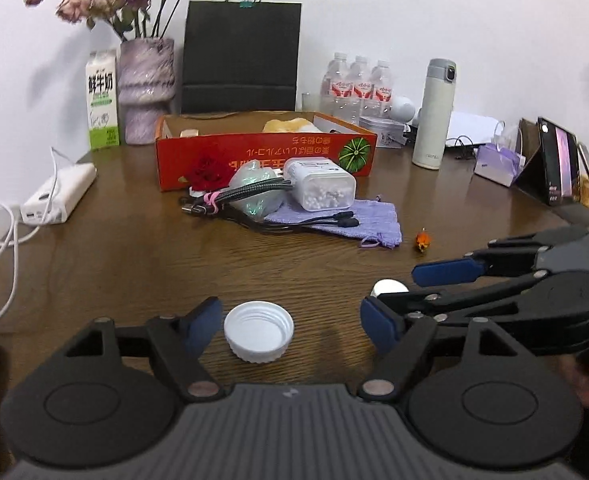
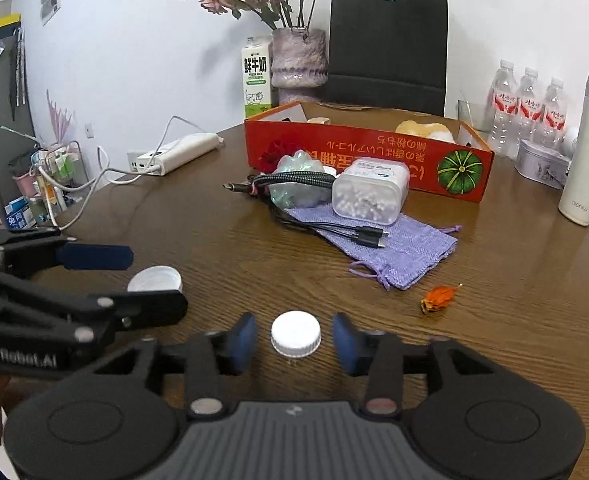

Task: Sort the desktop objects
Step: 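Grasp a white round cap with the right tool while the left tool grasps a white bottle cap, then carry both white caps into the cardboard box and open both tools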

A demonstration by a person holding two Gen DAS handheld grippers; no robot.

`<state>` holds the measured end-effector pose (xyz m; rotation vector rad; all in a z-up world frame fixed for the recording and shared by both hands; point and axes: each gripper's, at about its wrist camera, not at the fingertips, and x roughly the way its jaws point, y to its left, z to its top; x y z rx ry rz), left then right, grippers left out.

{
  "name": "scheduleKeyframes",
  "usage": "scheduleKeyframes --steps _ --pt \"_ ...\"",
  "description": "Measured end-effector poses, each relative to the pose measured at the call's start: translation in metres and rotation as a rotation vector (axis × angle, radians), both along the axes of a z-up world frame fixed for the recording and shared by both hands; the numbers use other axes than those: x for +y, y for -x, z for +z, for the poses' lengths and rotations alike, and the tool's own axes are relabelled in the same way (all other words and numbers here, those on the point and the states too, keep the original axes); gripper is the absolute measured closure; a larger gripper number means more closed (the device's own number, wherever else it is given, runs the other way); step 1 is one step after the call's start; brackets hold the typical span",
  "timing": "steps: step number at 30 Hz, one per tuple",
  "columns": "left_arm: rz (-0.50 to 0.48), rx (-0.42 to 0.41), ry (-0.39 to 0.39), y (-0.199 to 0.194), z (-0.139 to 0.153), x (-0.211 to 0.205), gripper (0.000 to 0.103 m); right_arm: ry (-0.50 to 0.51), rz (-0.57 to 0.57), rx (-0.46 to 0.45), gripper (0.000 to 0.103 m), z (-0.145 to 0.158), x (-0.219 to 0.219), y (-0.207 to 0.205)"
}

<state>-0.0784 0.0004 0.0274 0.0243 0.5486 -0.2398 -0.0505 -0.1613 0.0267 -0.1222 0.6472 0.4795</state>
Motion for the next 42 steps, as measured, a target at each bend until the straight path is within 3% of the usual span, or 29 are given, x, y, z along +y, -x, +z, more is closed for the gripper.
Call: scheduleKeyframes --steps 5,7,8,9,11,14,18,24,29,35,38,42 --pt "0.051 0.062 0.011 -0.015 -0.006 0.003 0.026 0.002 -0.008 0.005 0.058 -0.002 -0.004 -0.002" --pt "0.054 0.099 0.031 -0.020 -0.009 0.007 0.045 -0.009 -0.011 0.011 0.058 -0.004 -0.003 -0.007" --pt "0.058 0.100 0.027 -0.021 -0.010 0.008 0.063 -0.011 -0.012 0.021 0.059 -0.006 -0.002 -0.009" --pt "0.056 0.094 0.019 -0.020 -0.009 0.008 0.062 -0.010 -0.012 0.010 0.070 -0.007 0.000 -0.010" --pt "0.042 0.101 0.049 -0.021 -0.006 0.010 0.062 -0.011 0.005 0.006 0.076 -0.005 0.003 -0.012" --pt "0.042 0.066 0.101 -0.023 0.005 0.013 0.062 -0.041 0.003 -0.023 0.076 0.003 0.004 -0.018" --pt "0.053 0.027 0.114 -0.031 0.017 0.012 0.062 -0.053 -0.023 -0.061 0.076 0.013 0.002 -0.031" --pt "0.066 0.037 0.094 -0.040 0.011 0.009 0.062 -0.082 -0.040 -0.066 0.076 0.016 -0.001 -0.044" --pt "0.026 0.004 0.072 -0.061 0.054 0.026 0.062 -0.110 -0.030 -0.112 0.076 0.041 -0.005 -0.065" --pt "0.037 -0.034 0.015 -0.151 0.125 0.039 0.062 -0.128 -0.045 -0.215 0.076 0.102 -0.011 -0.150" --pt "0.031 0.018 0.017 -0.223 0.132 0.029 0.062 -0.146 -0.063 -0.106 0.076 0.112 -0.008 -0.228" --pt "0.030 0.184 0.108 -0.318 0.103 0.009 0.062 -0.124 -0.121 0.072 0.076 0.090 -0.001 -0.324"
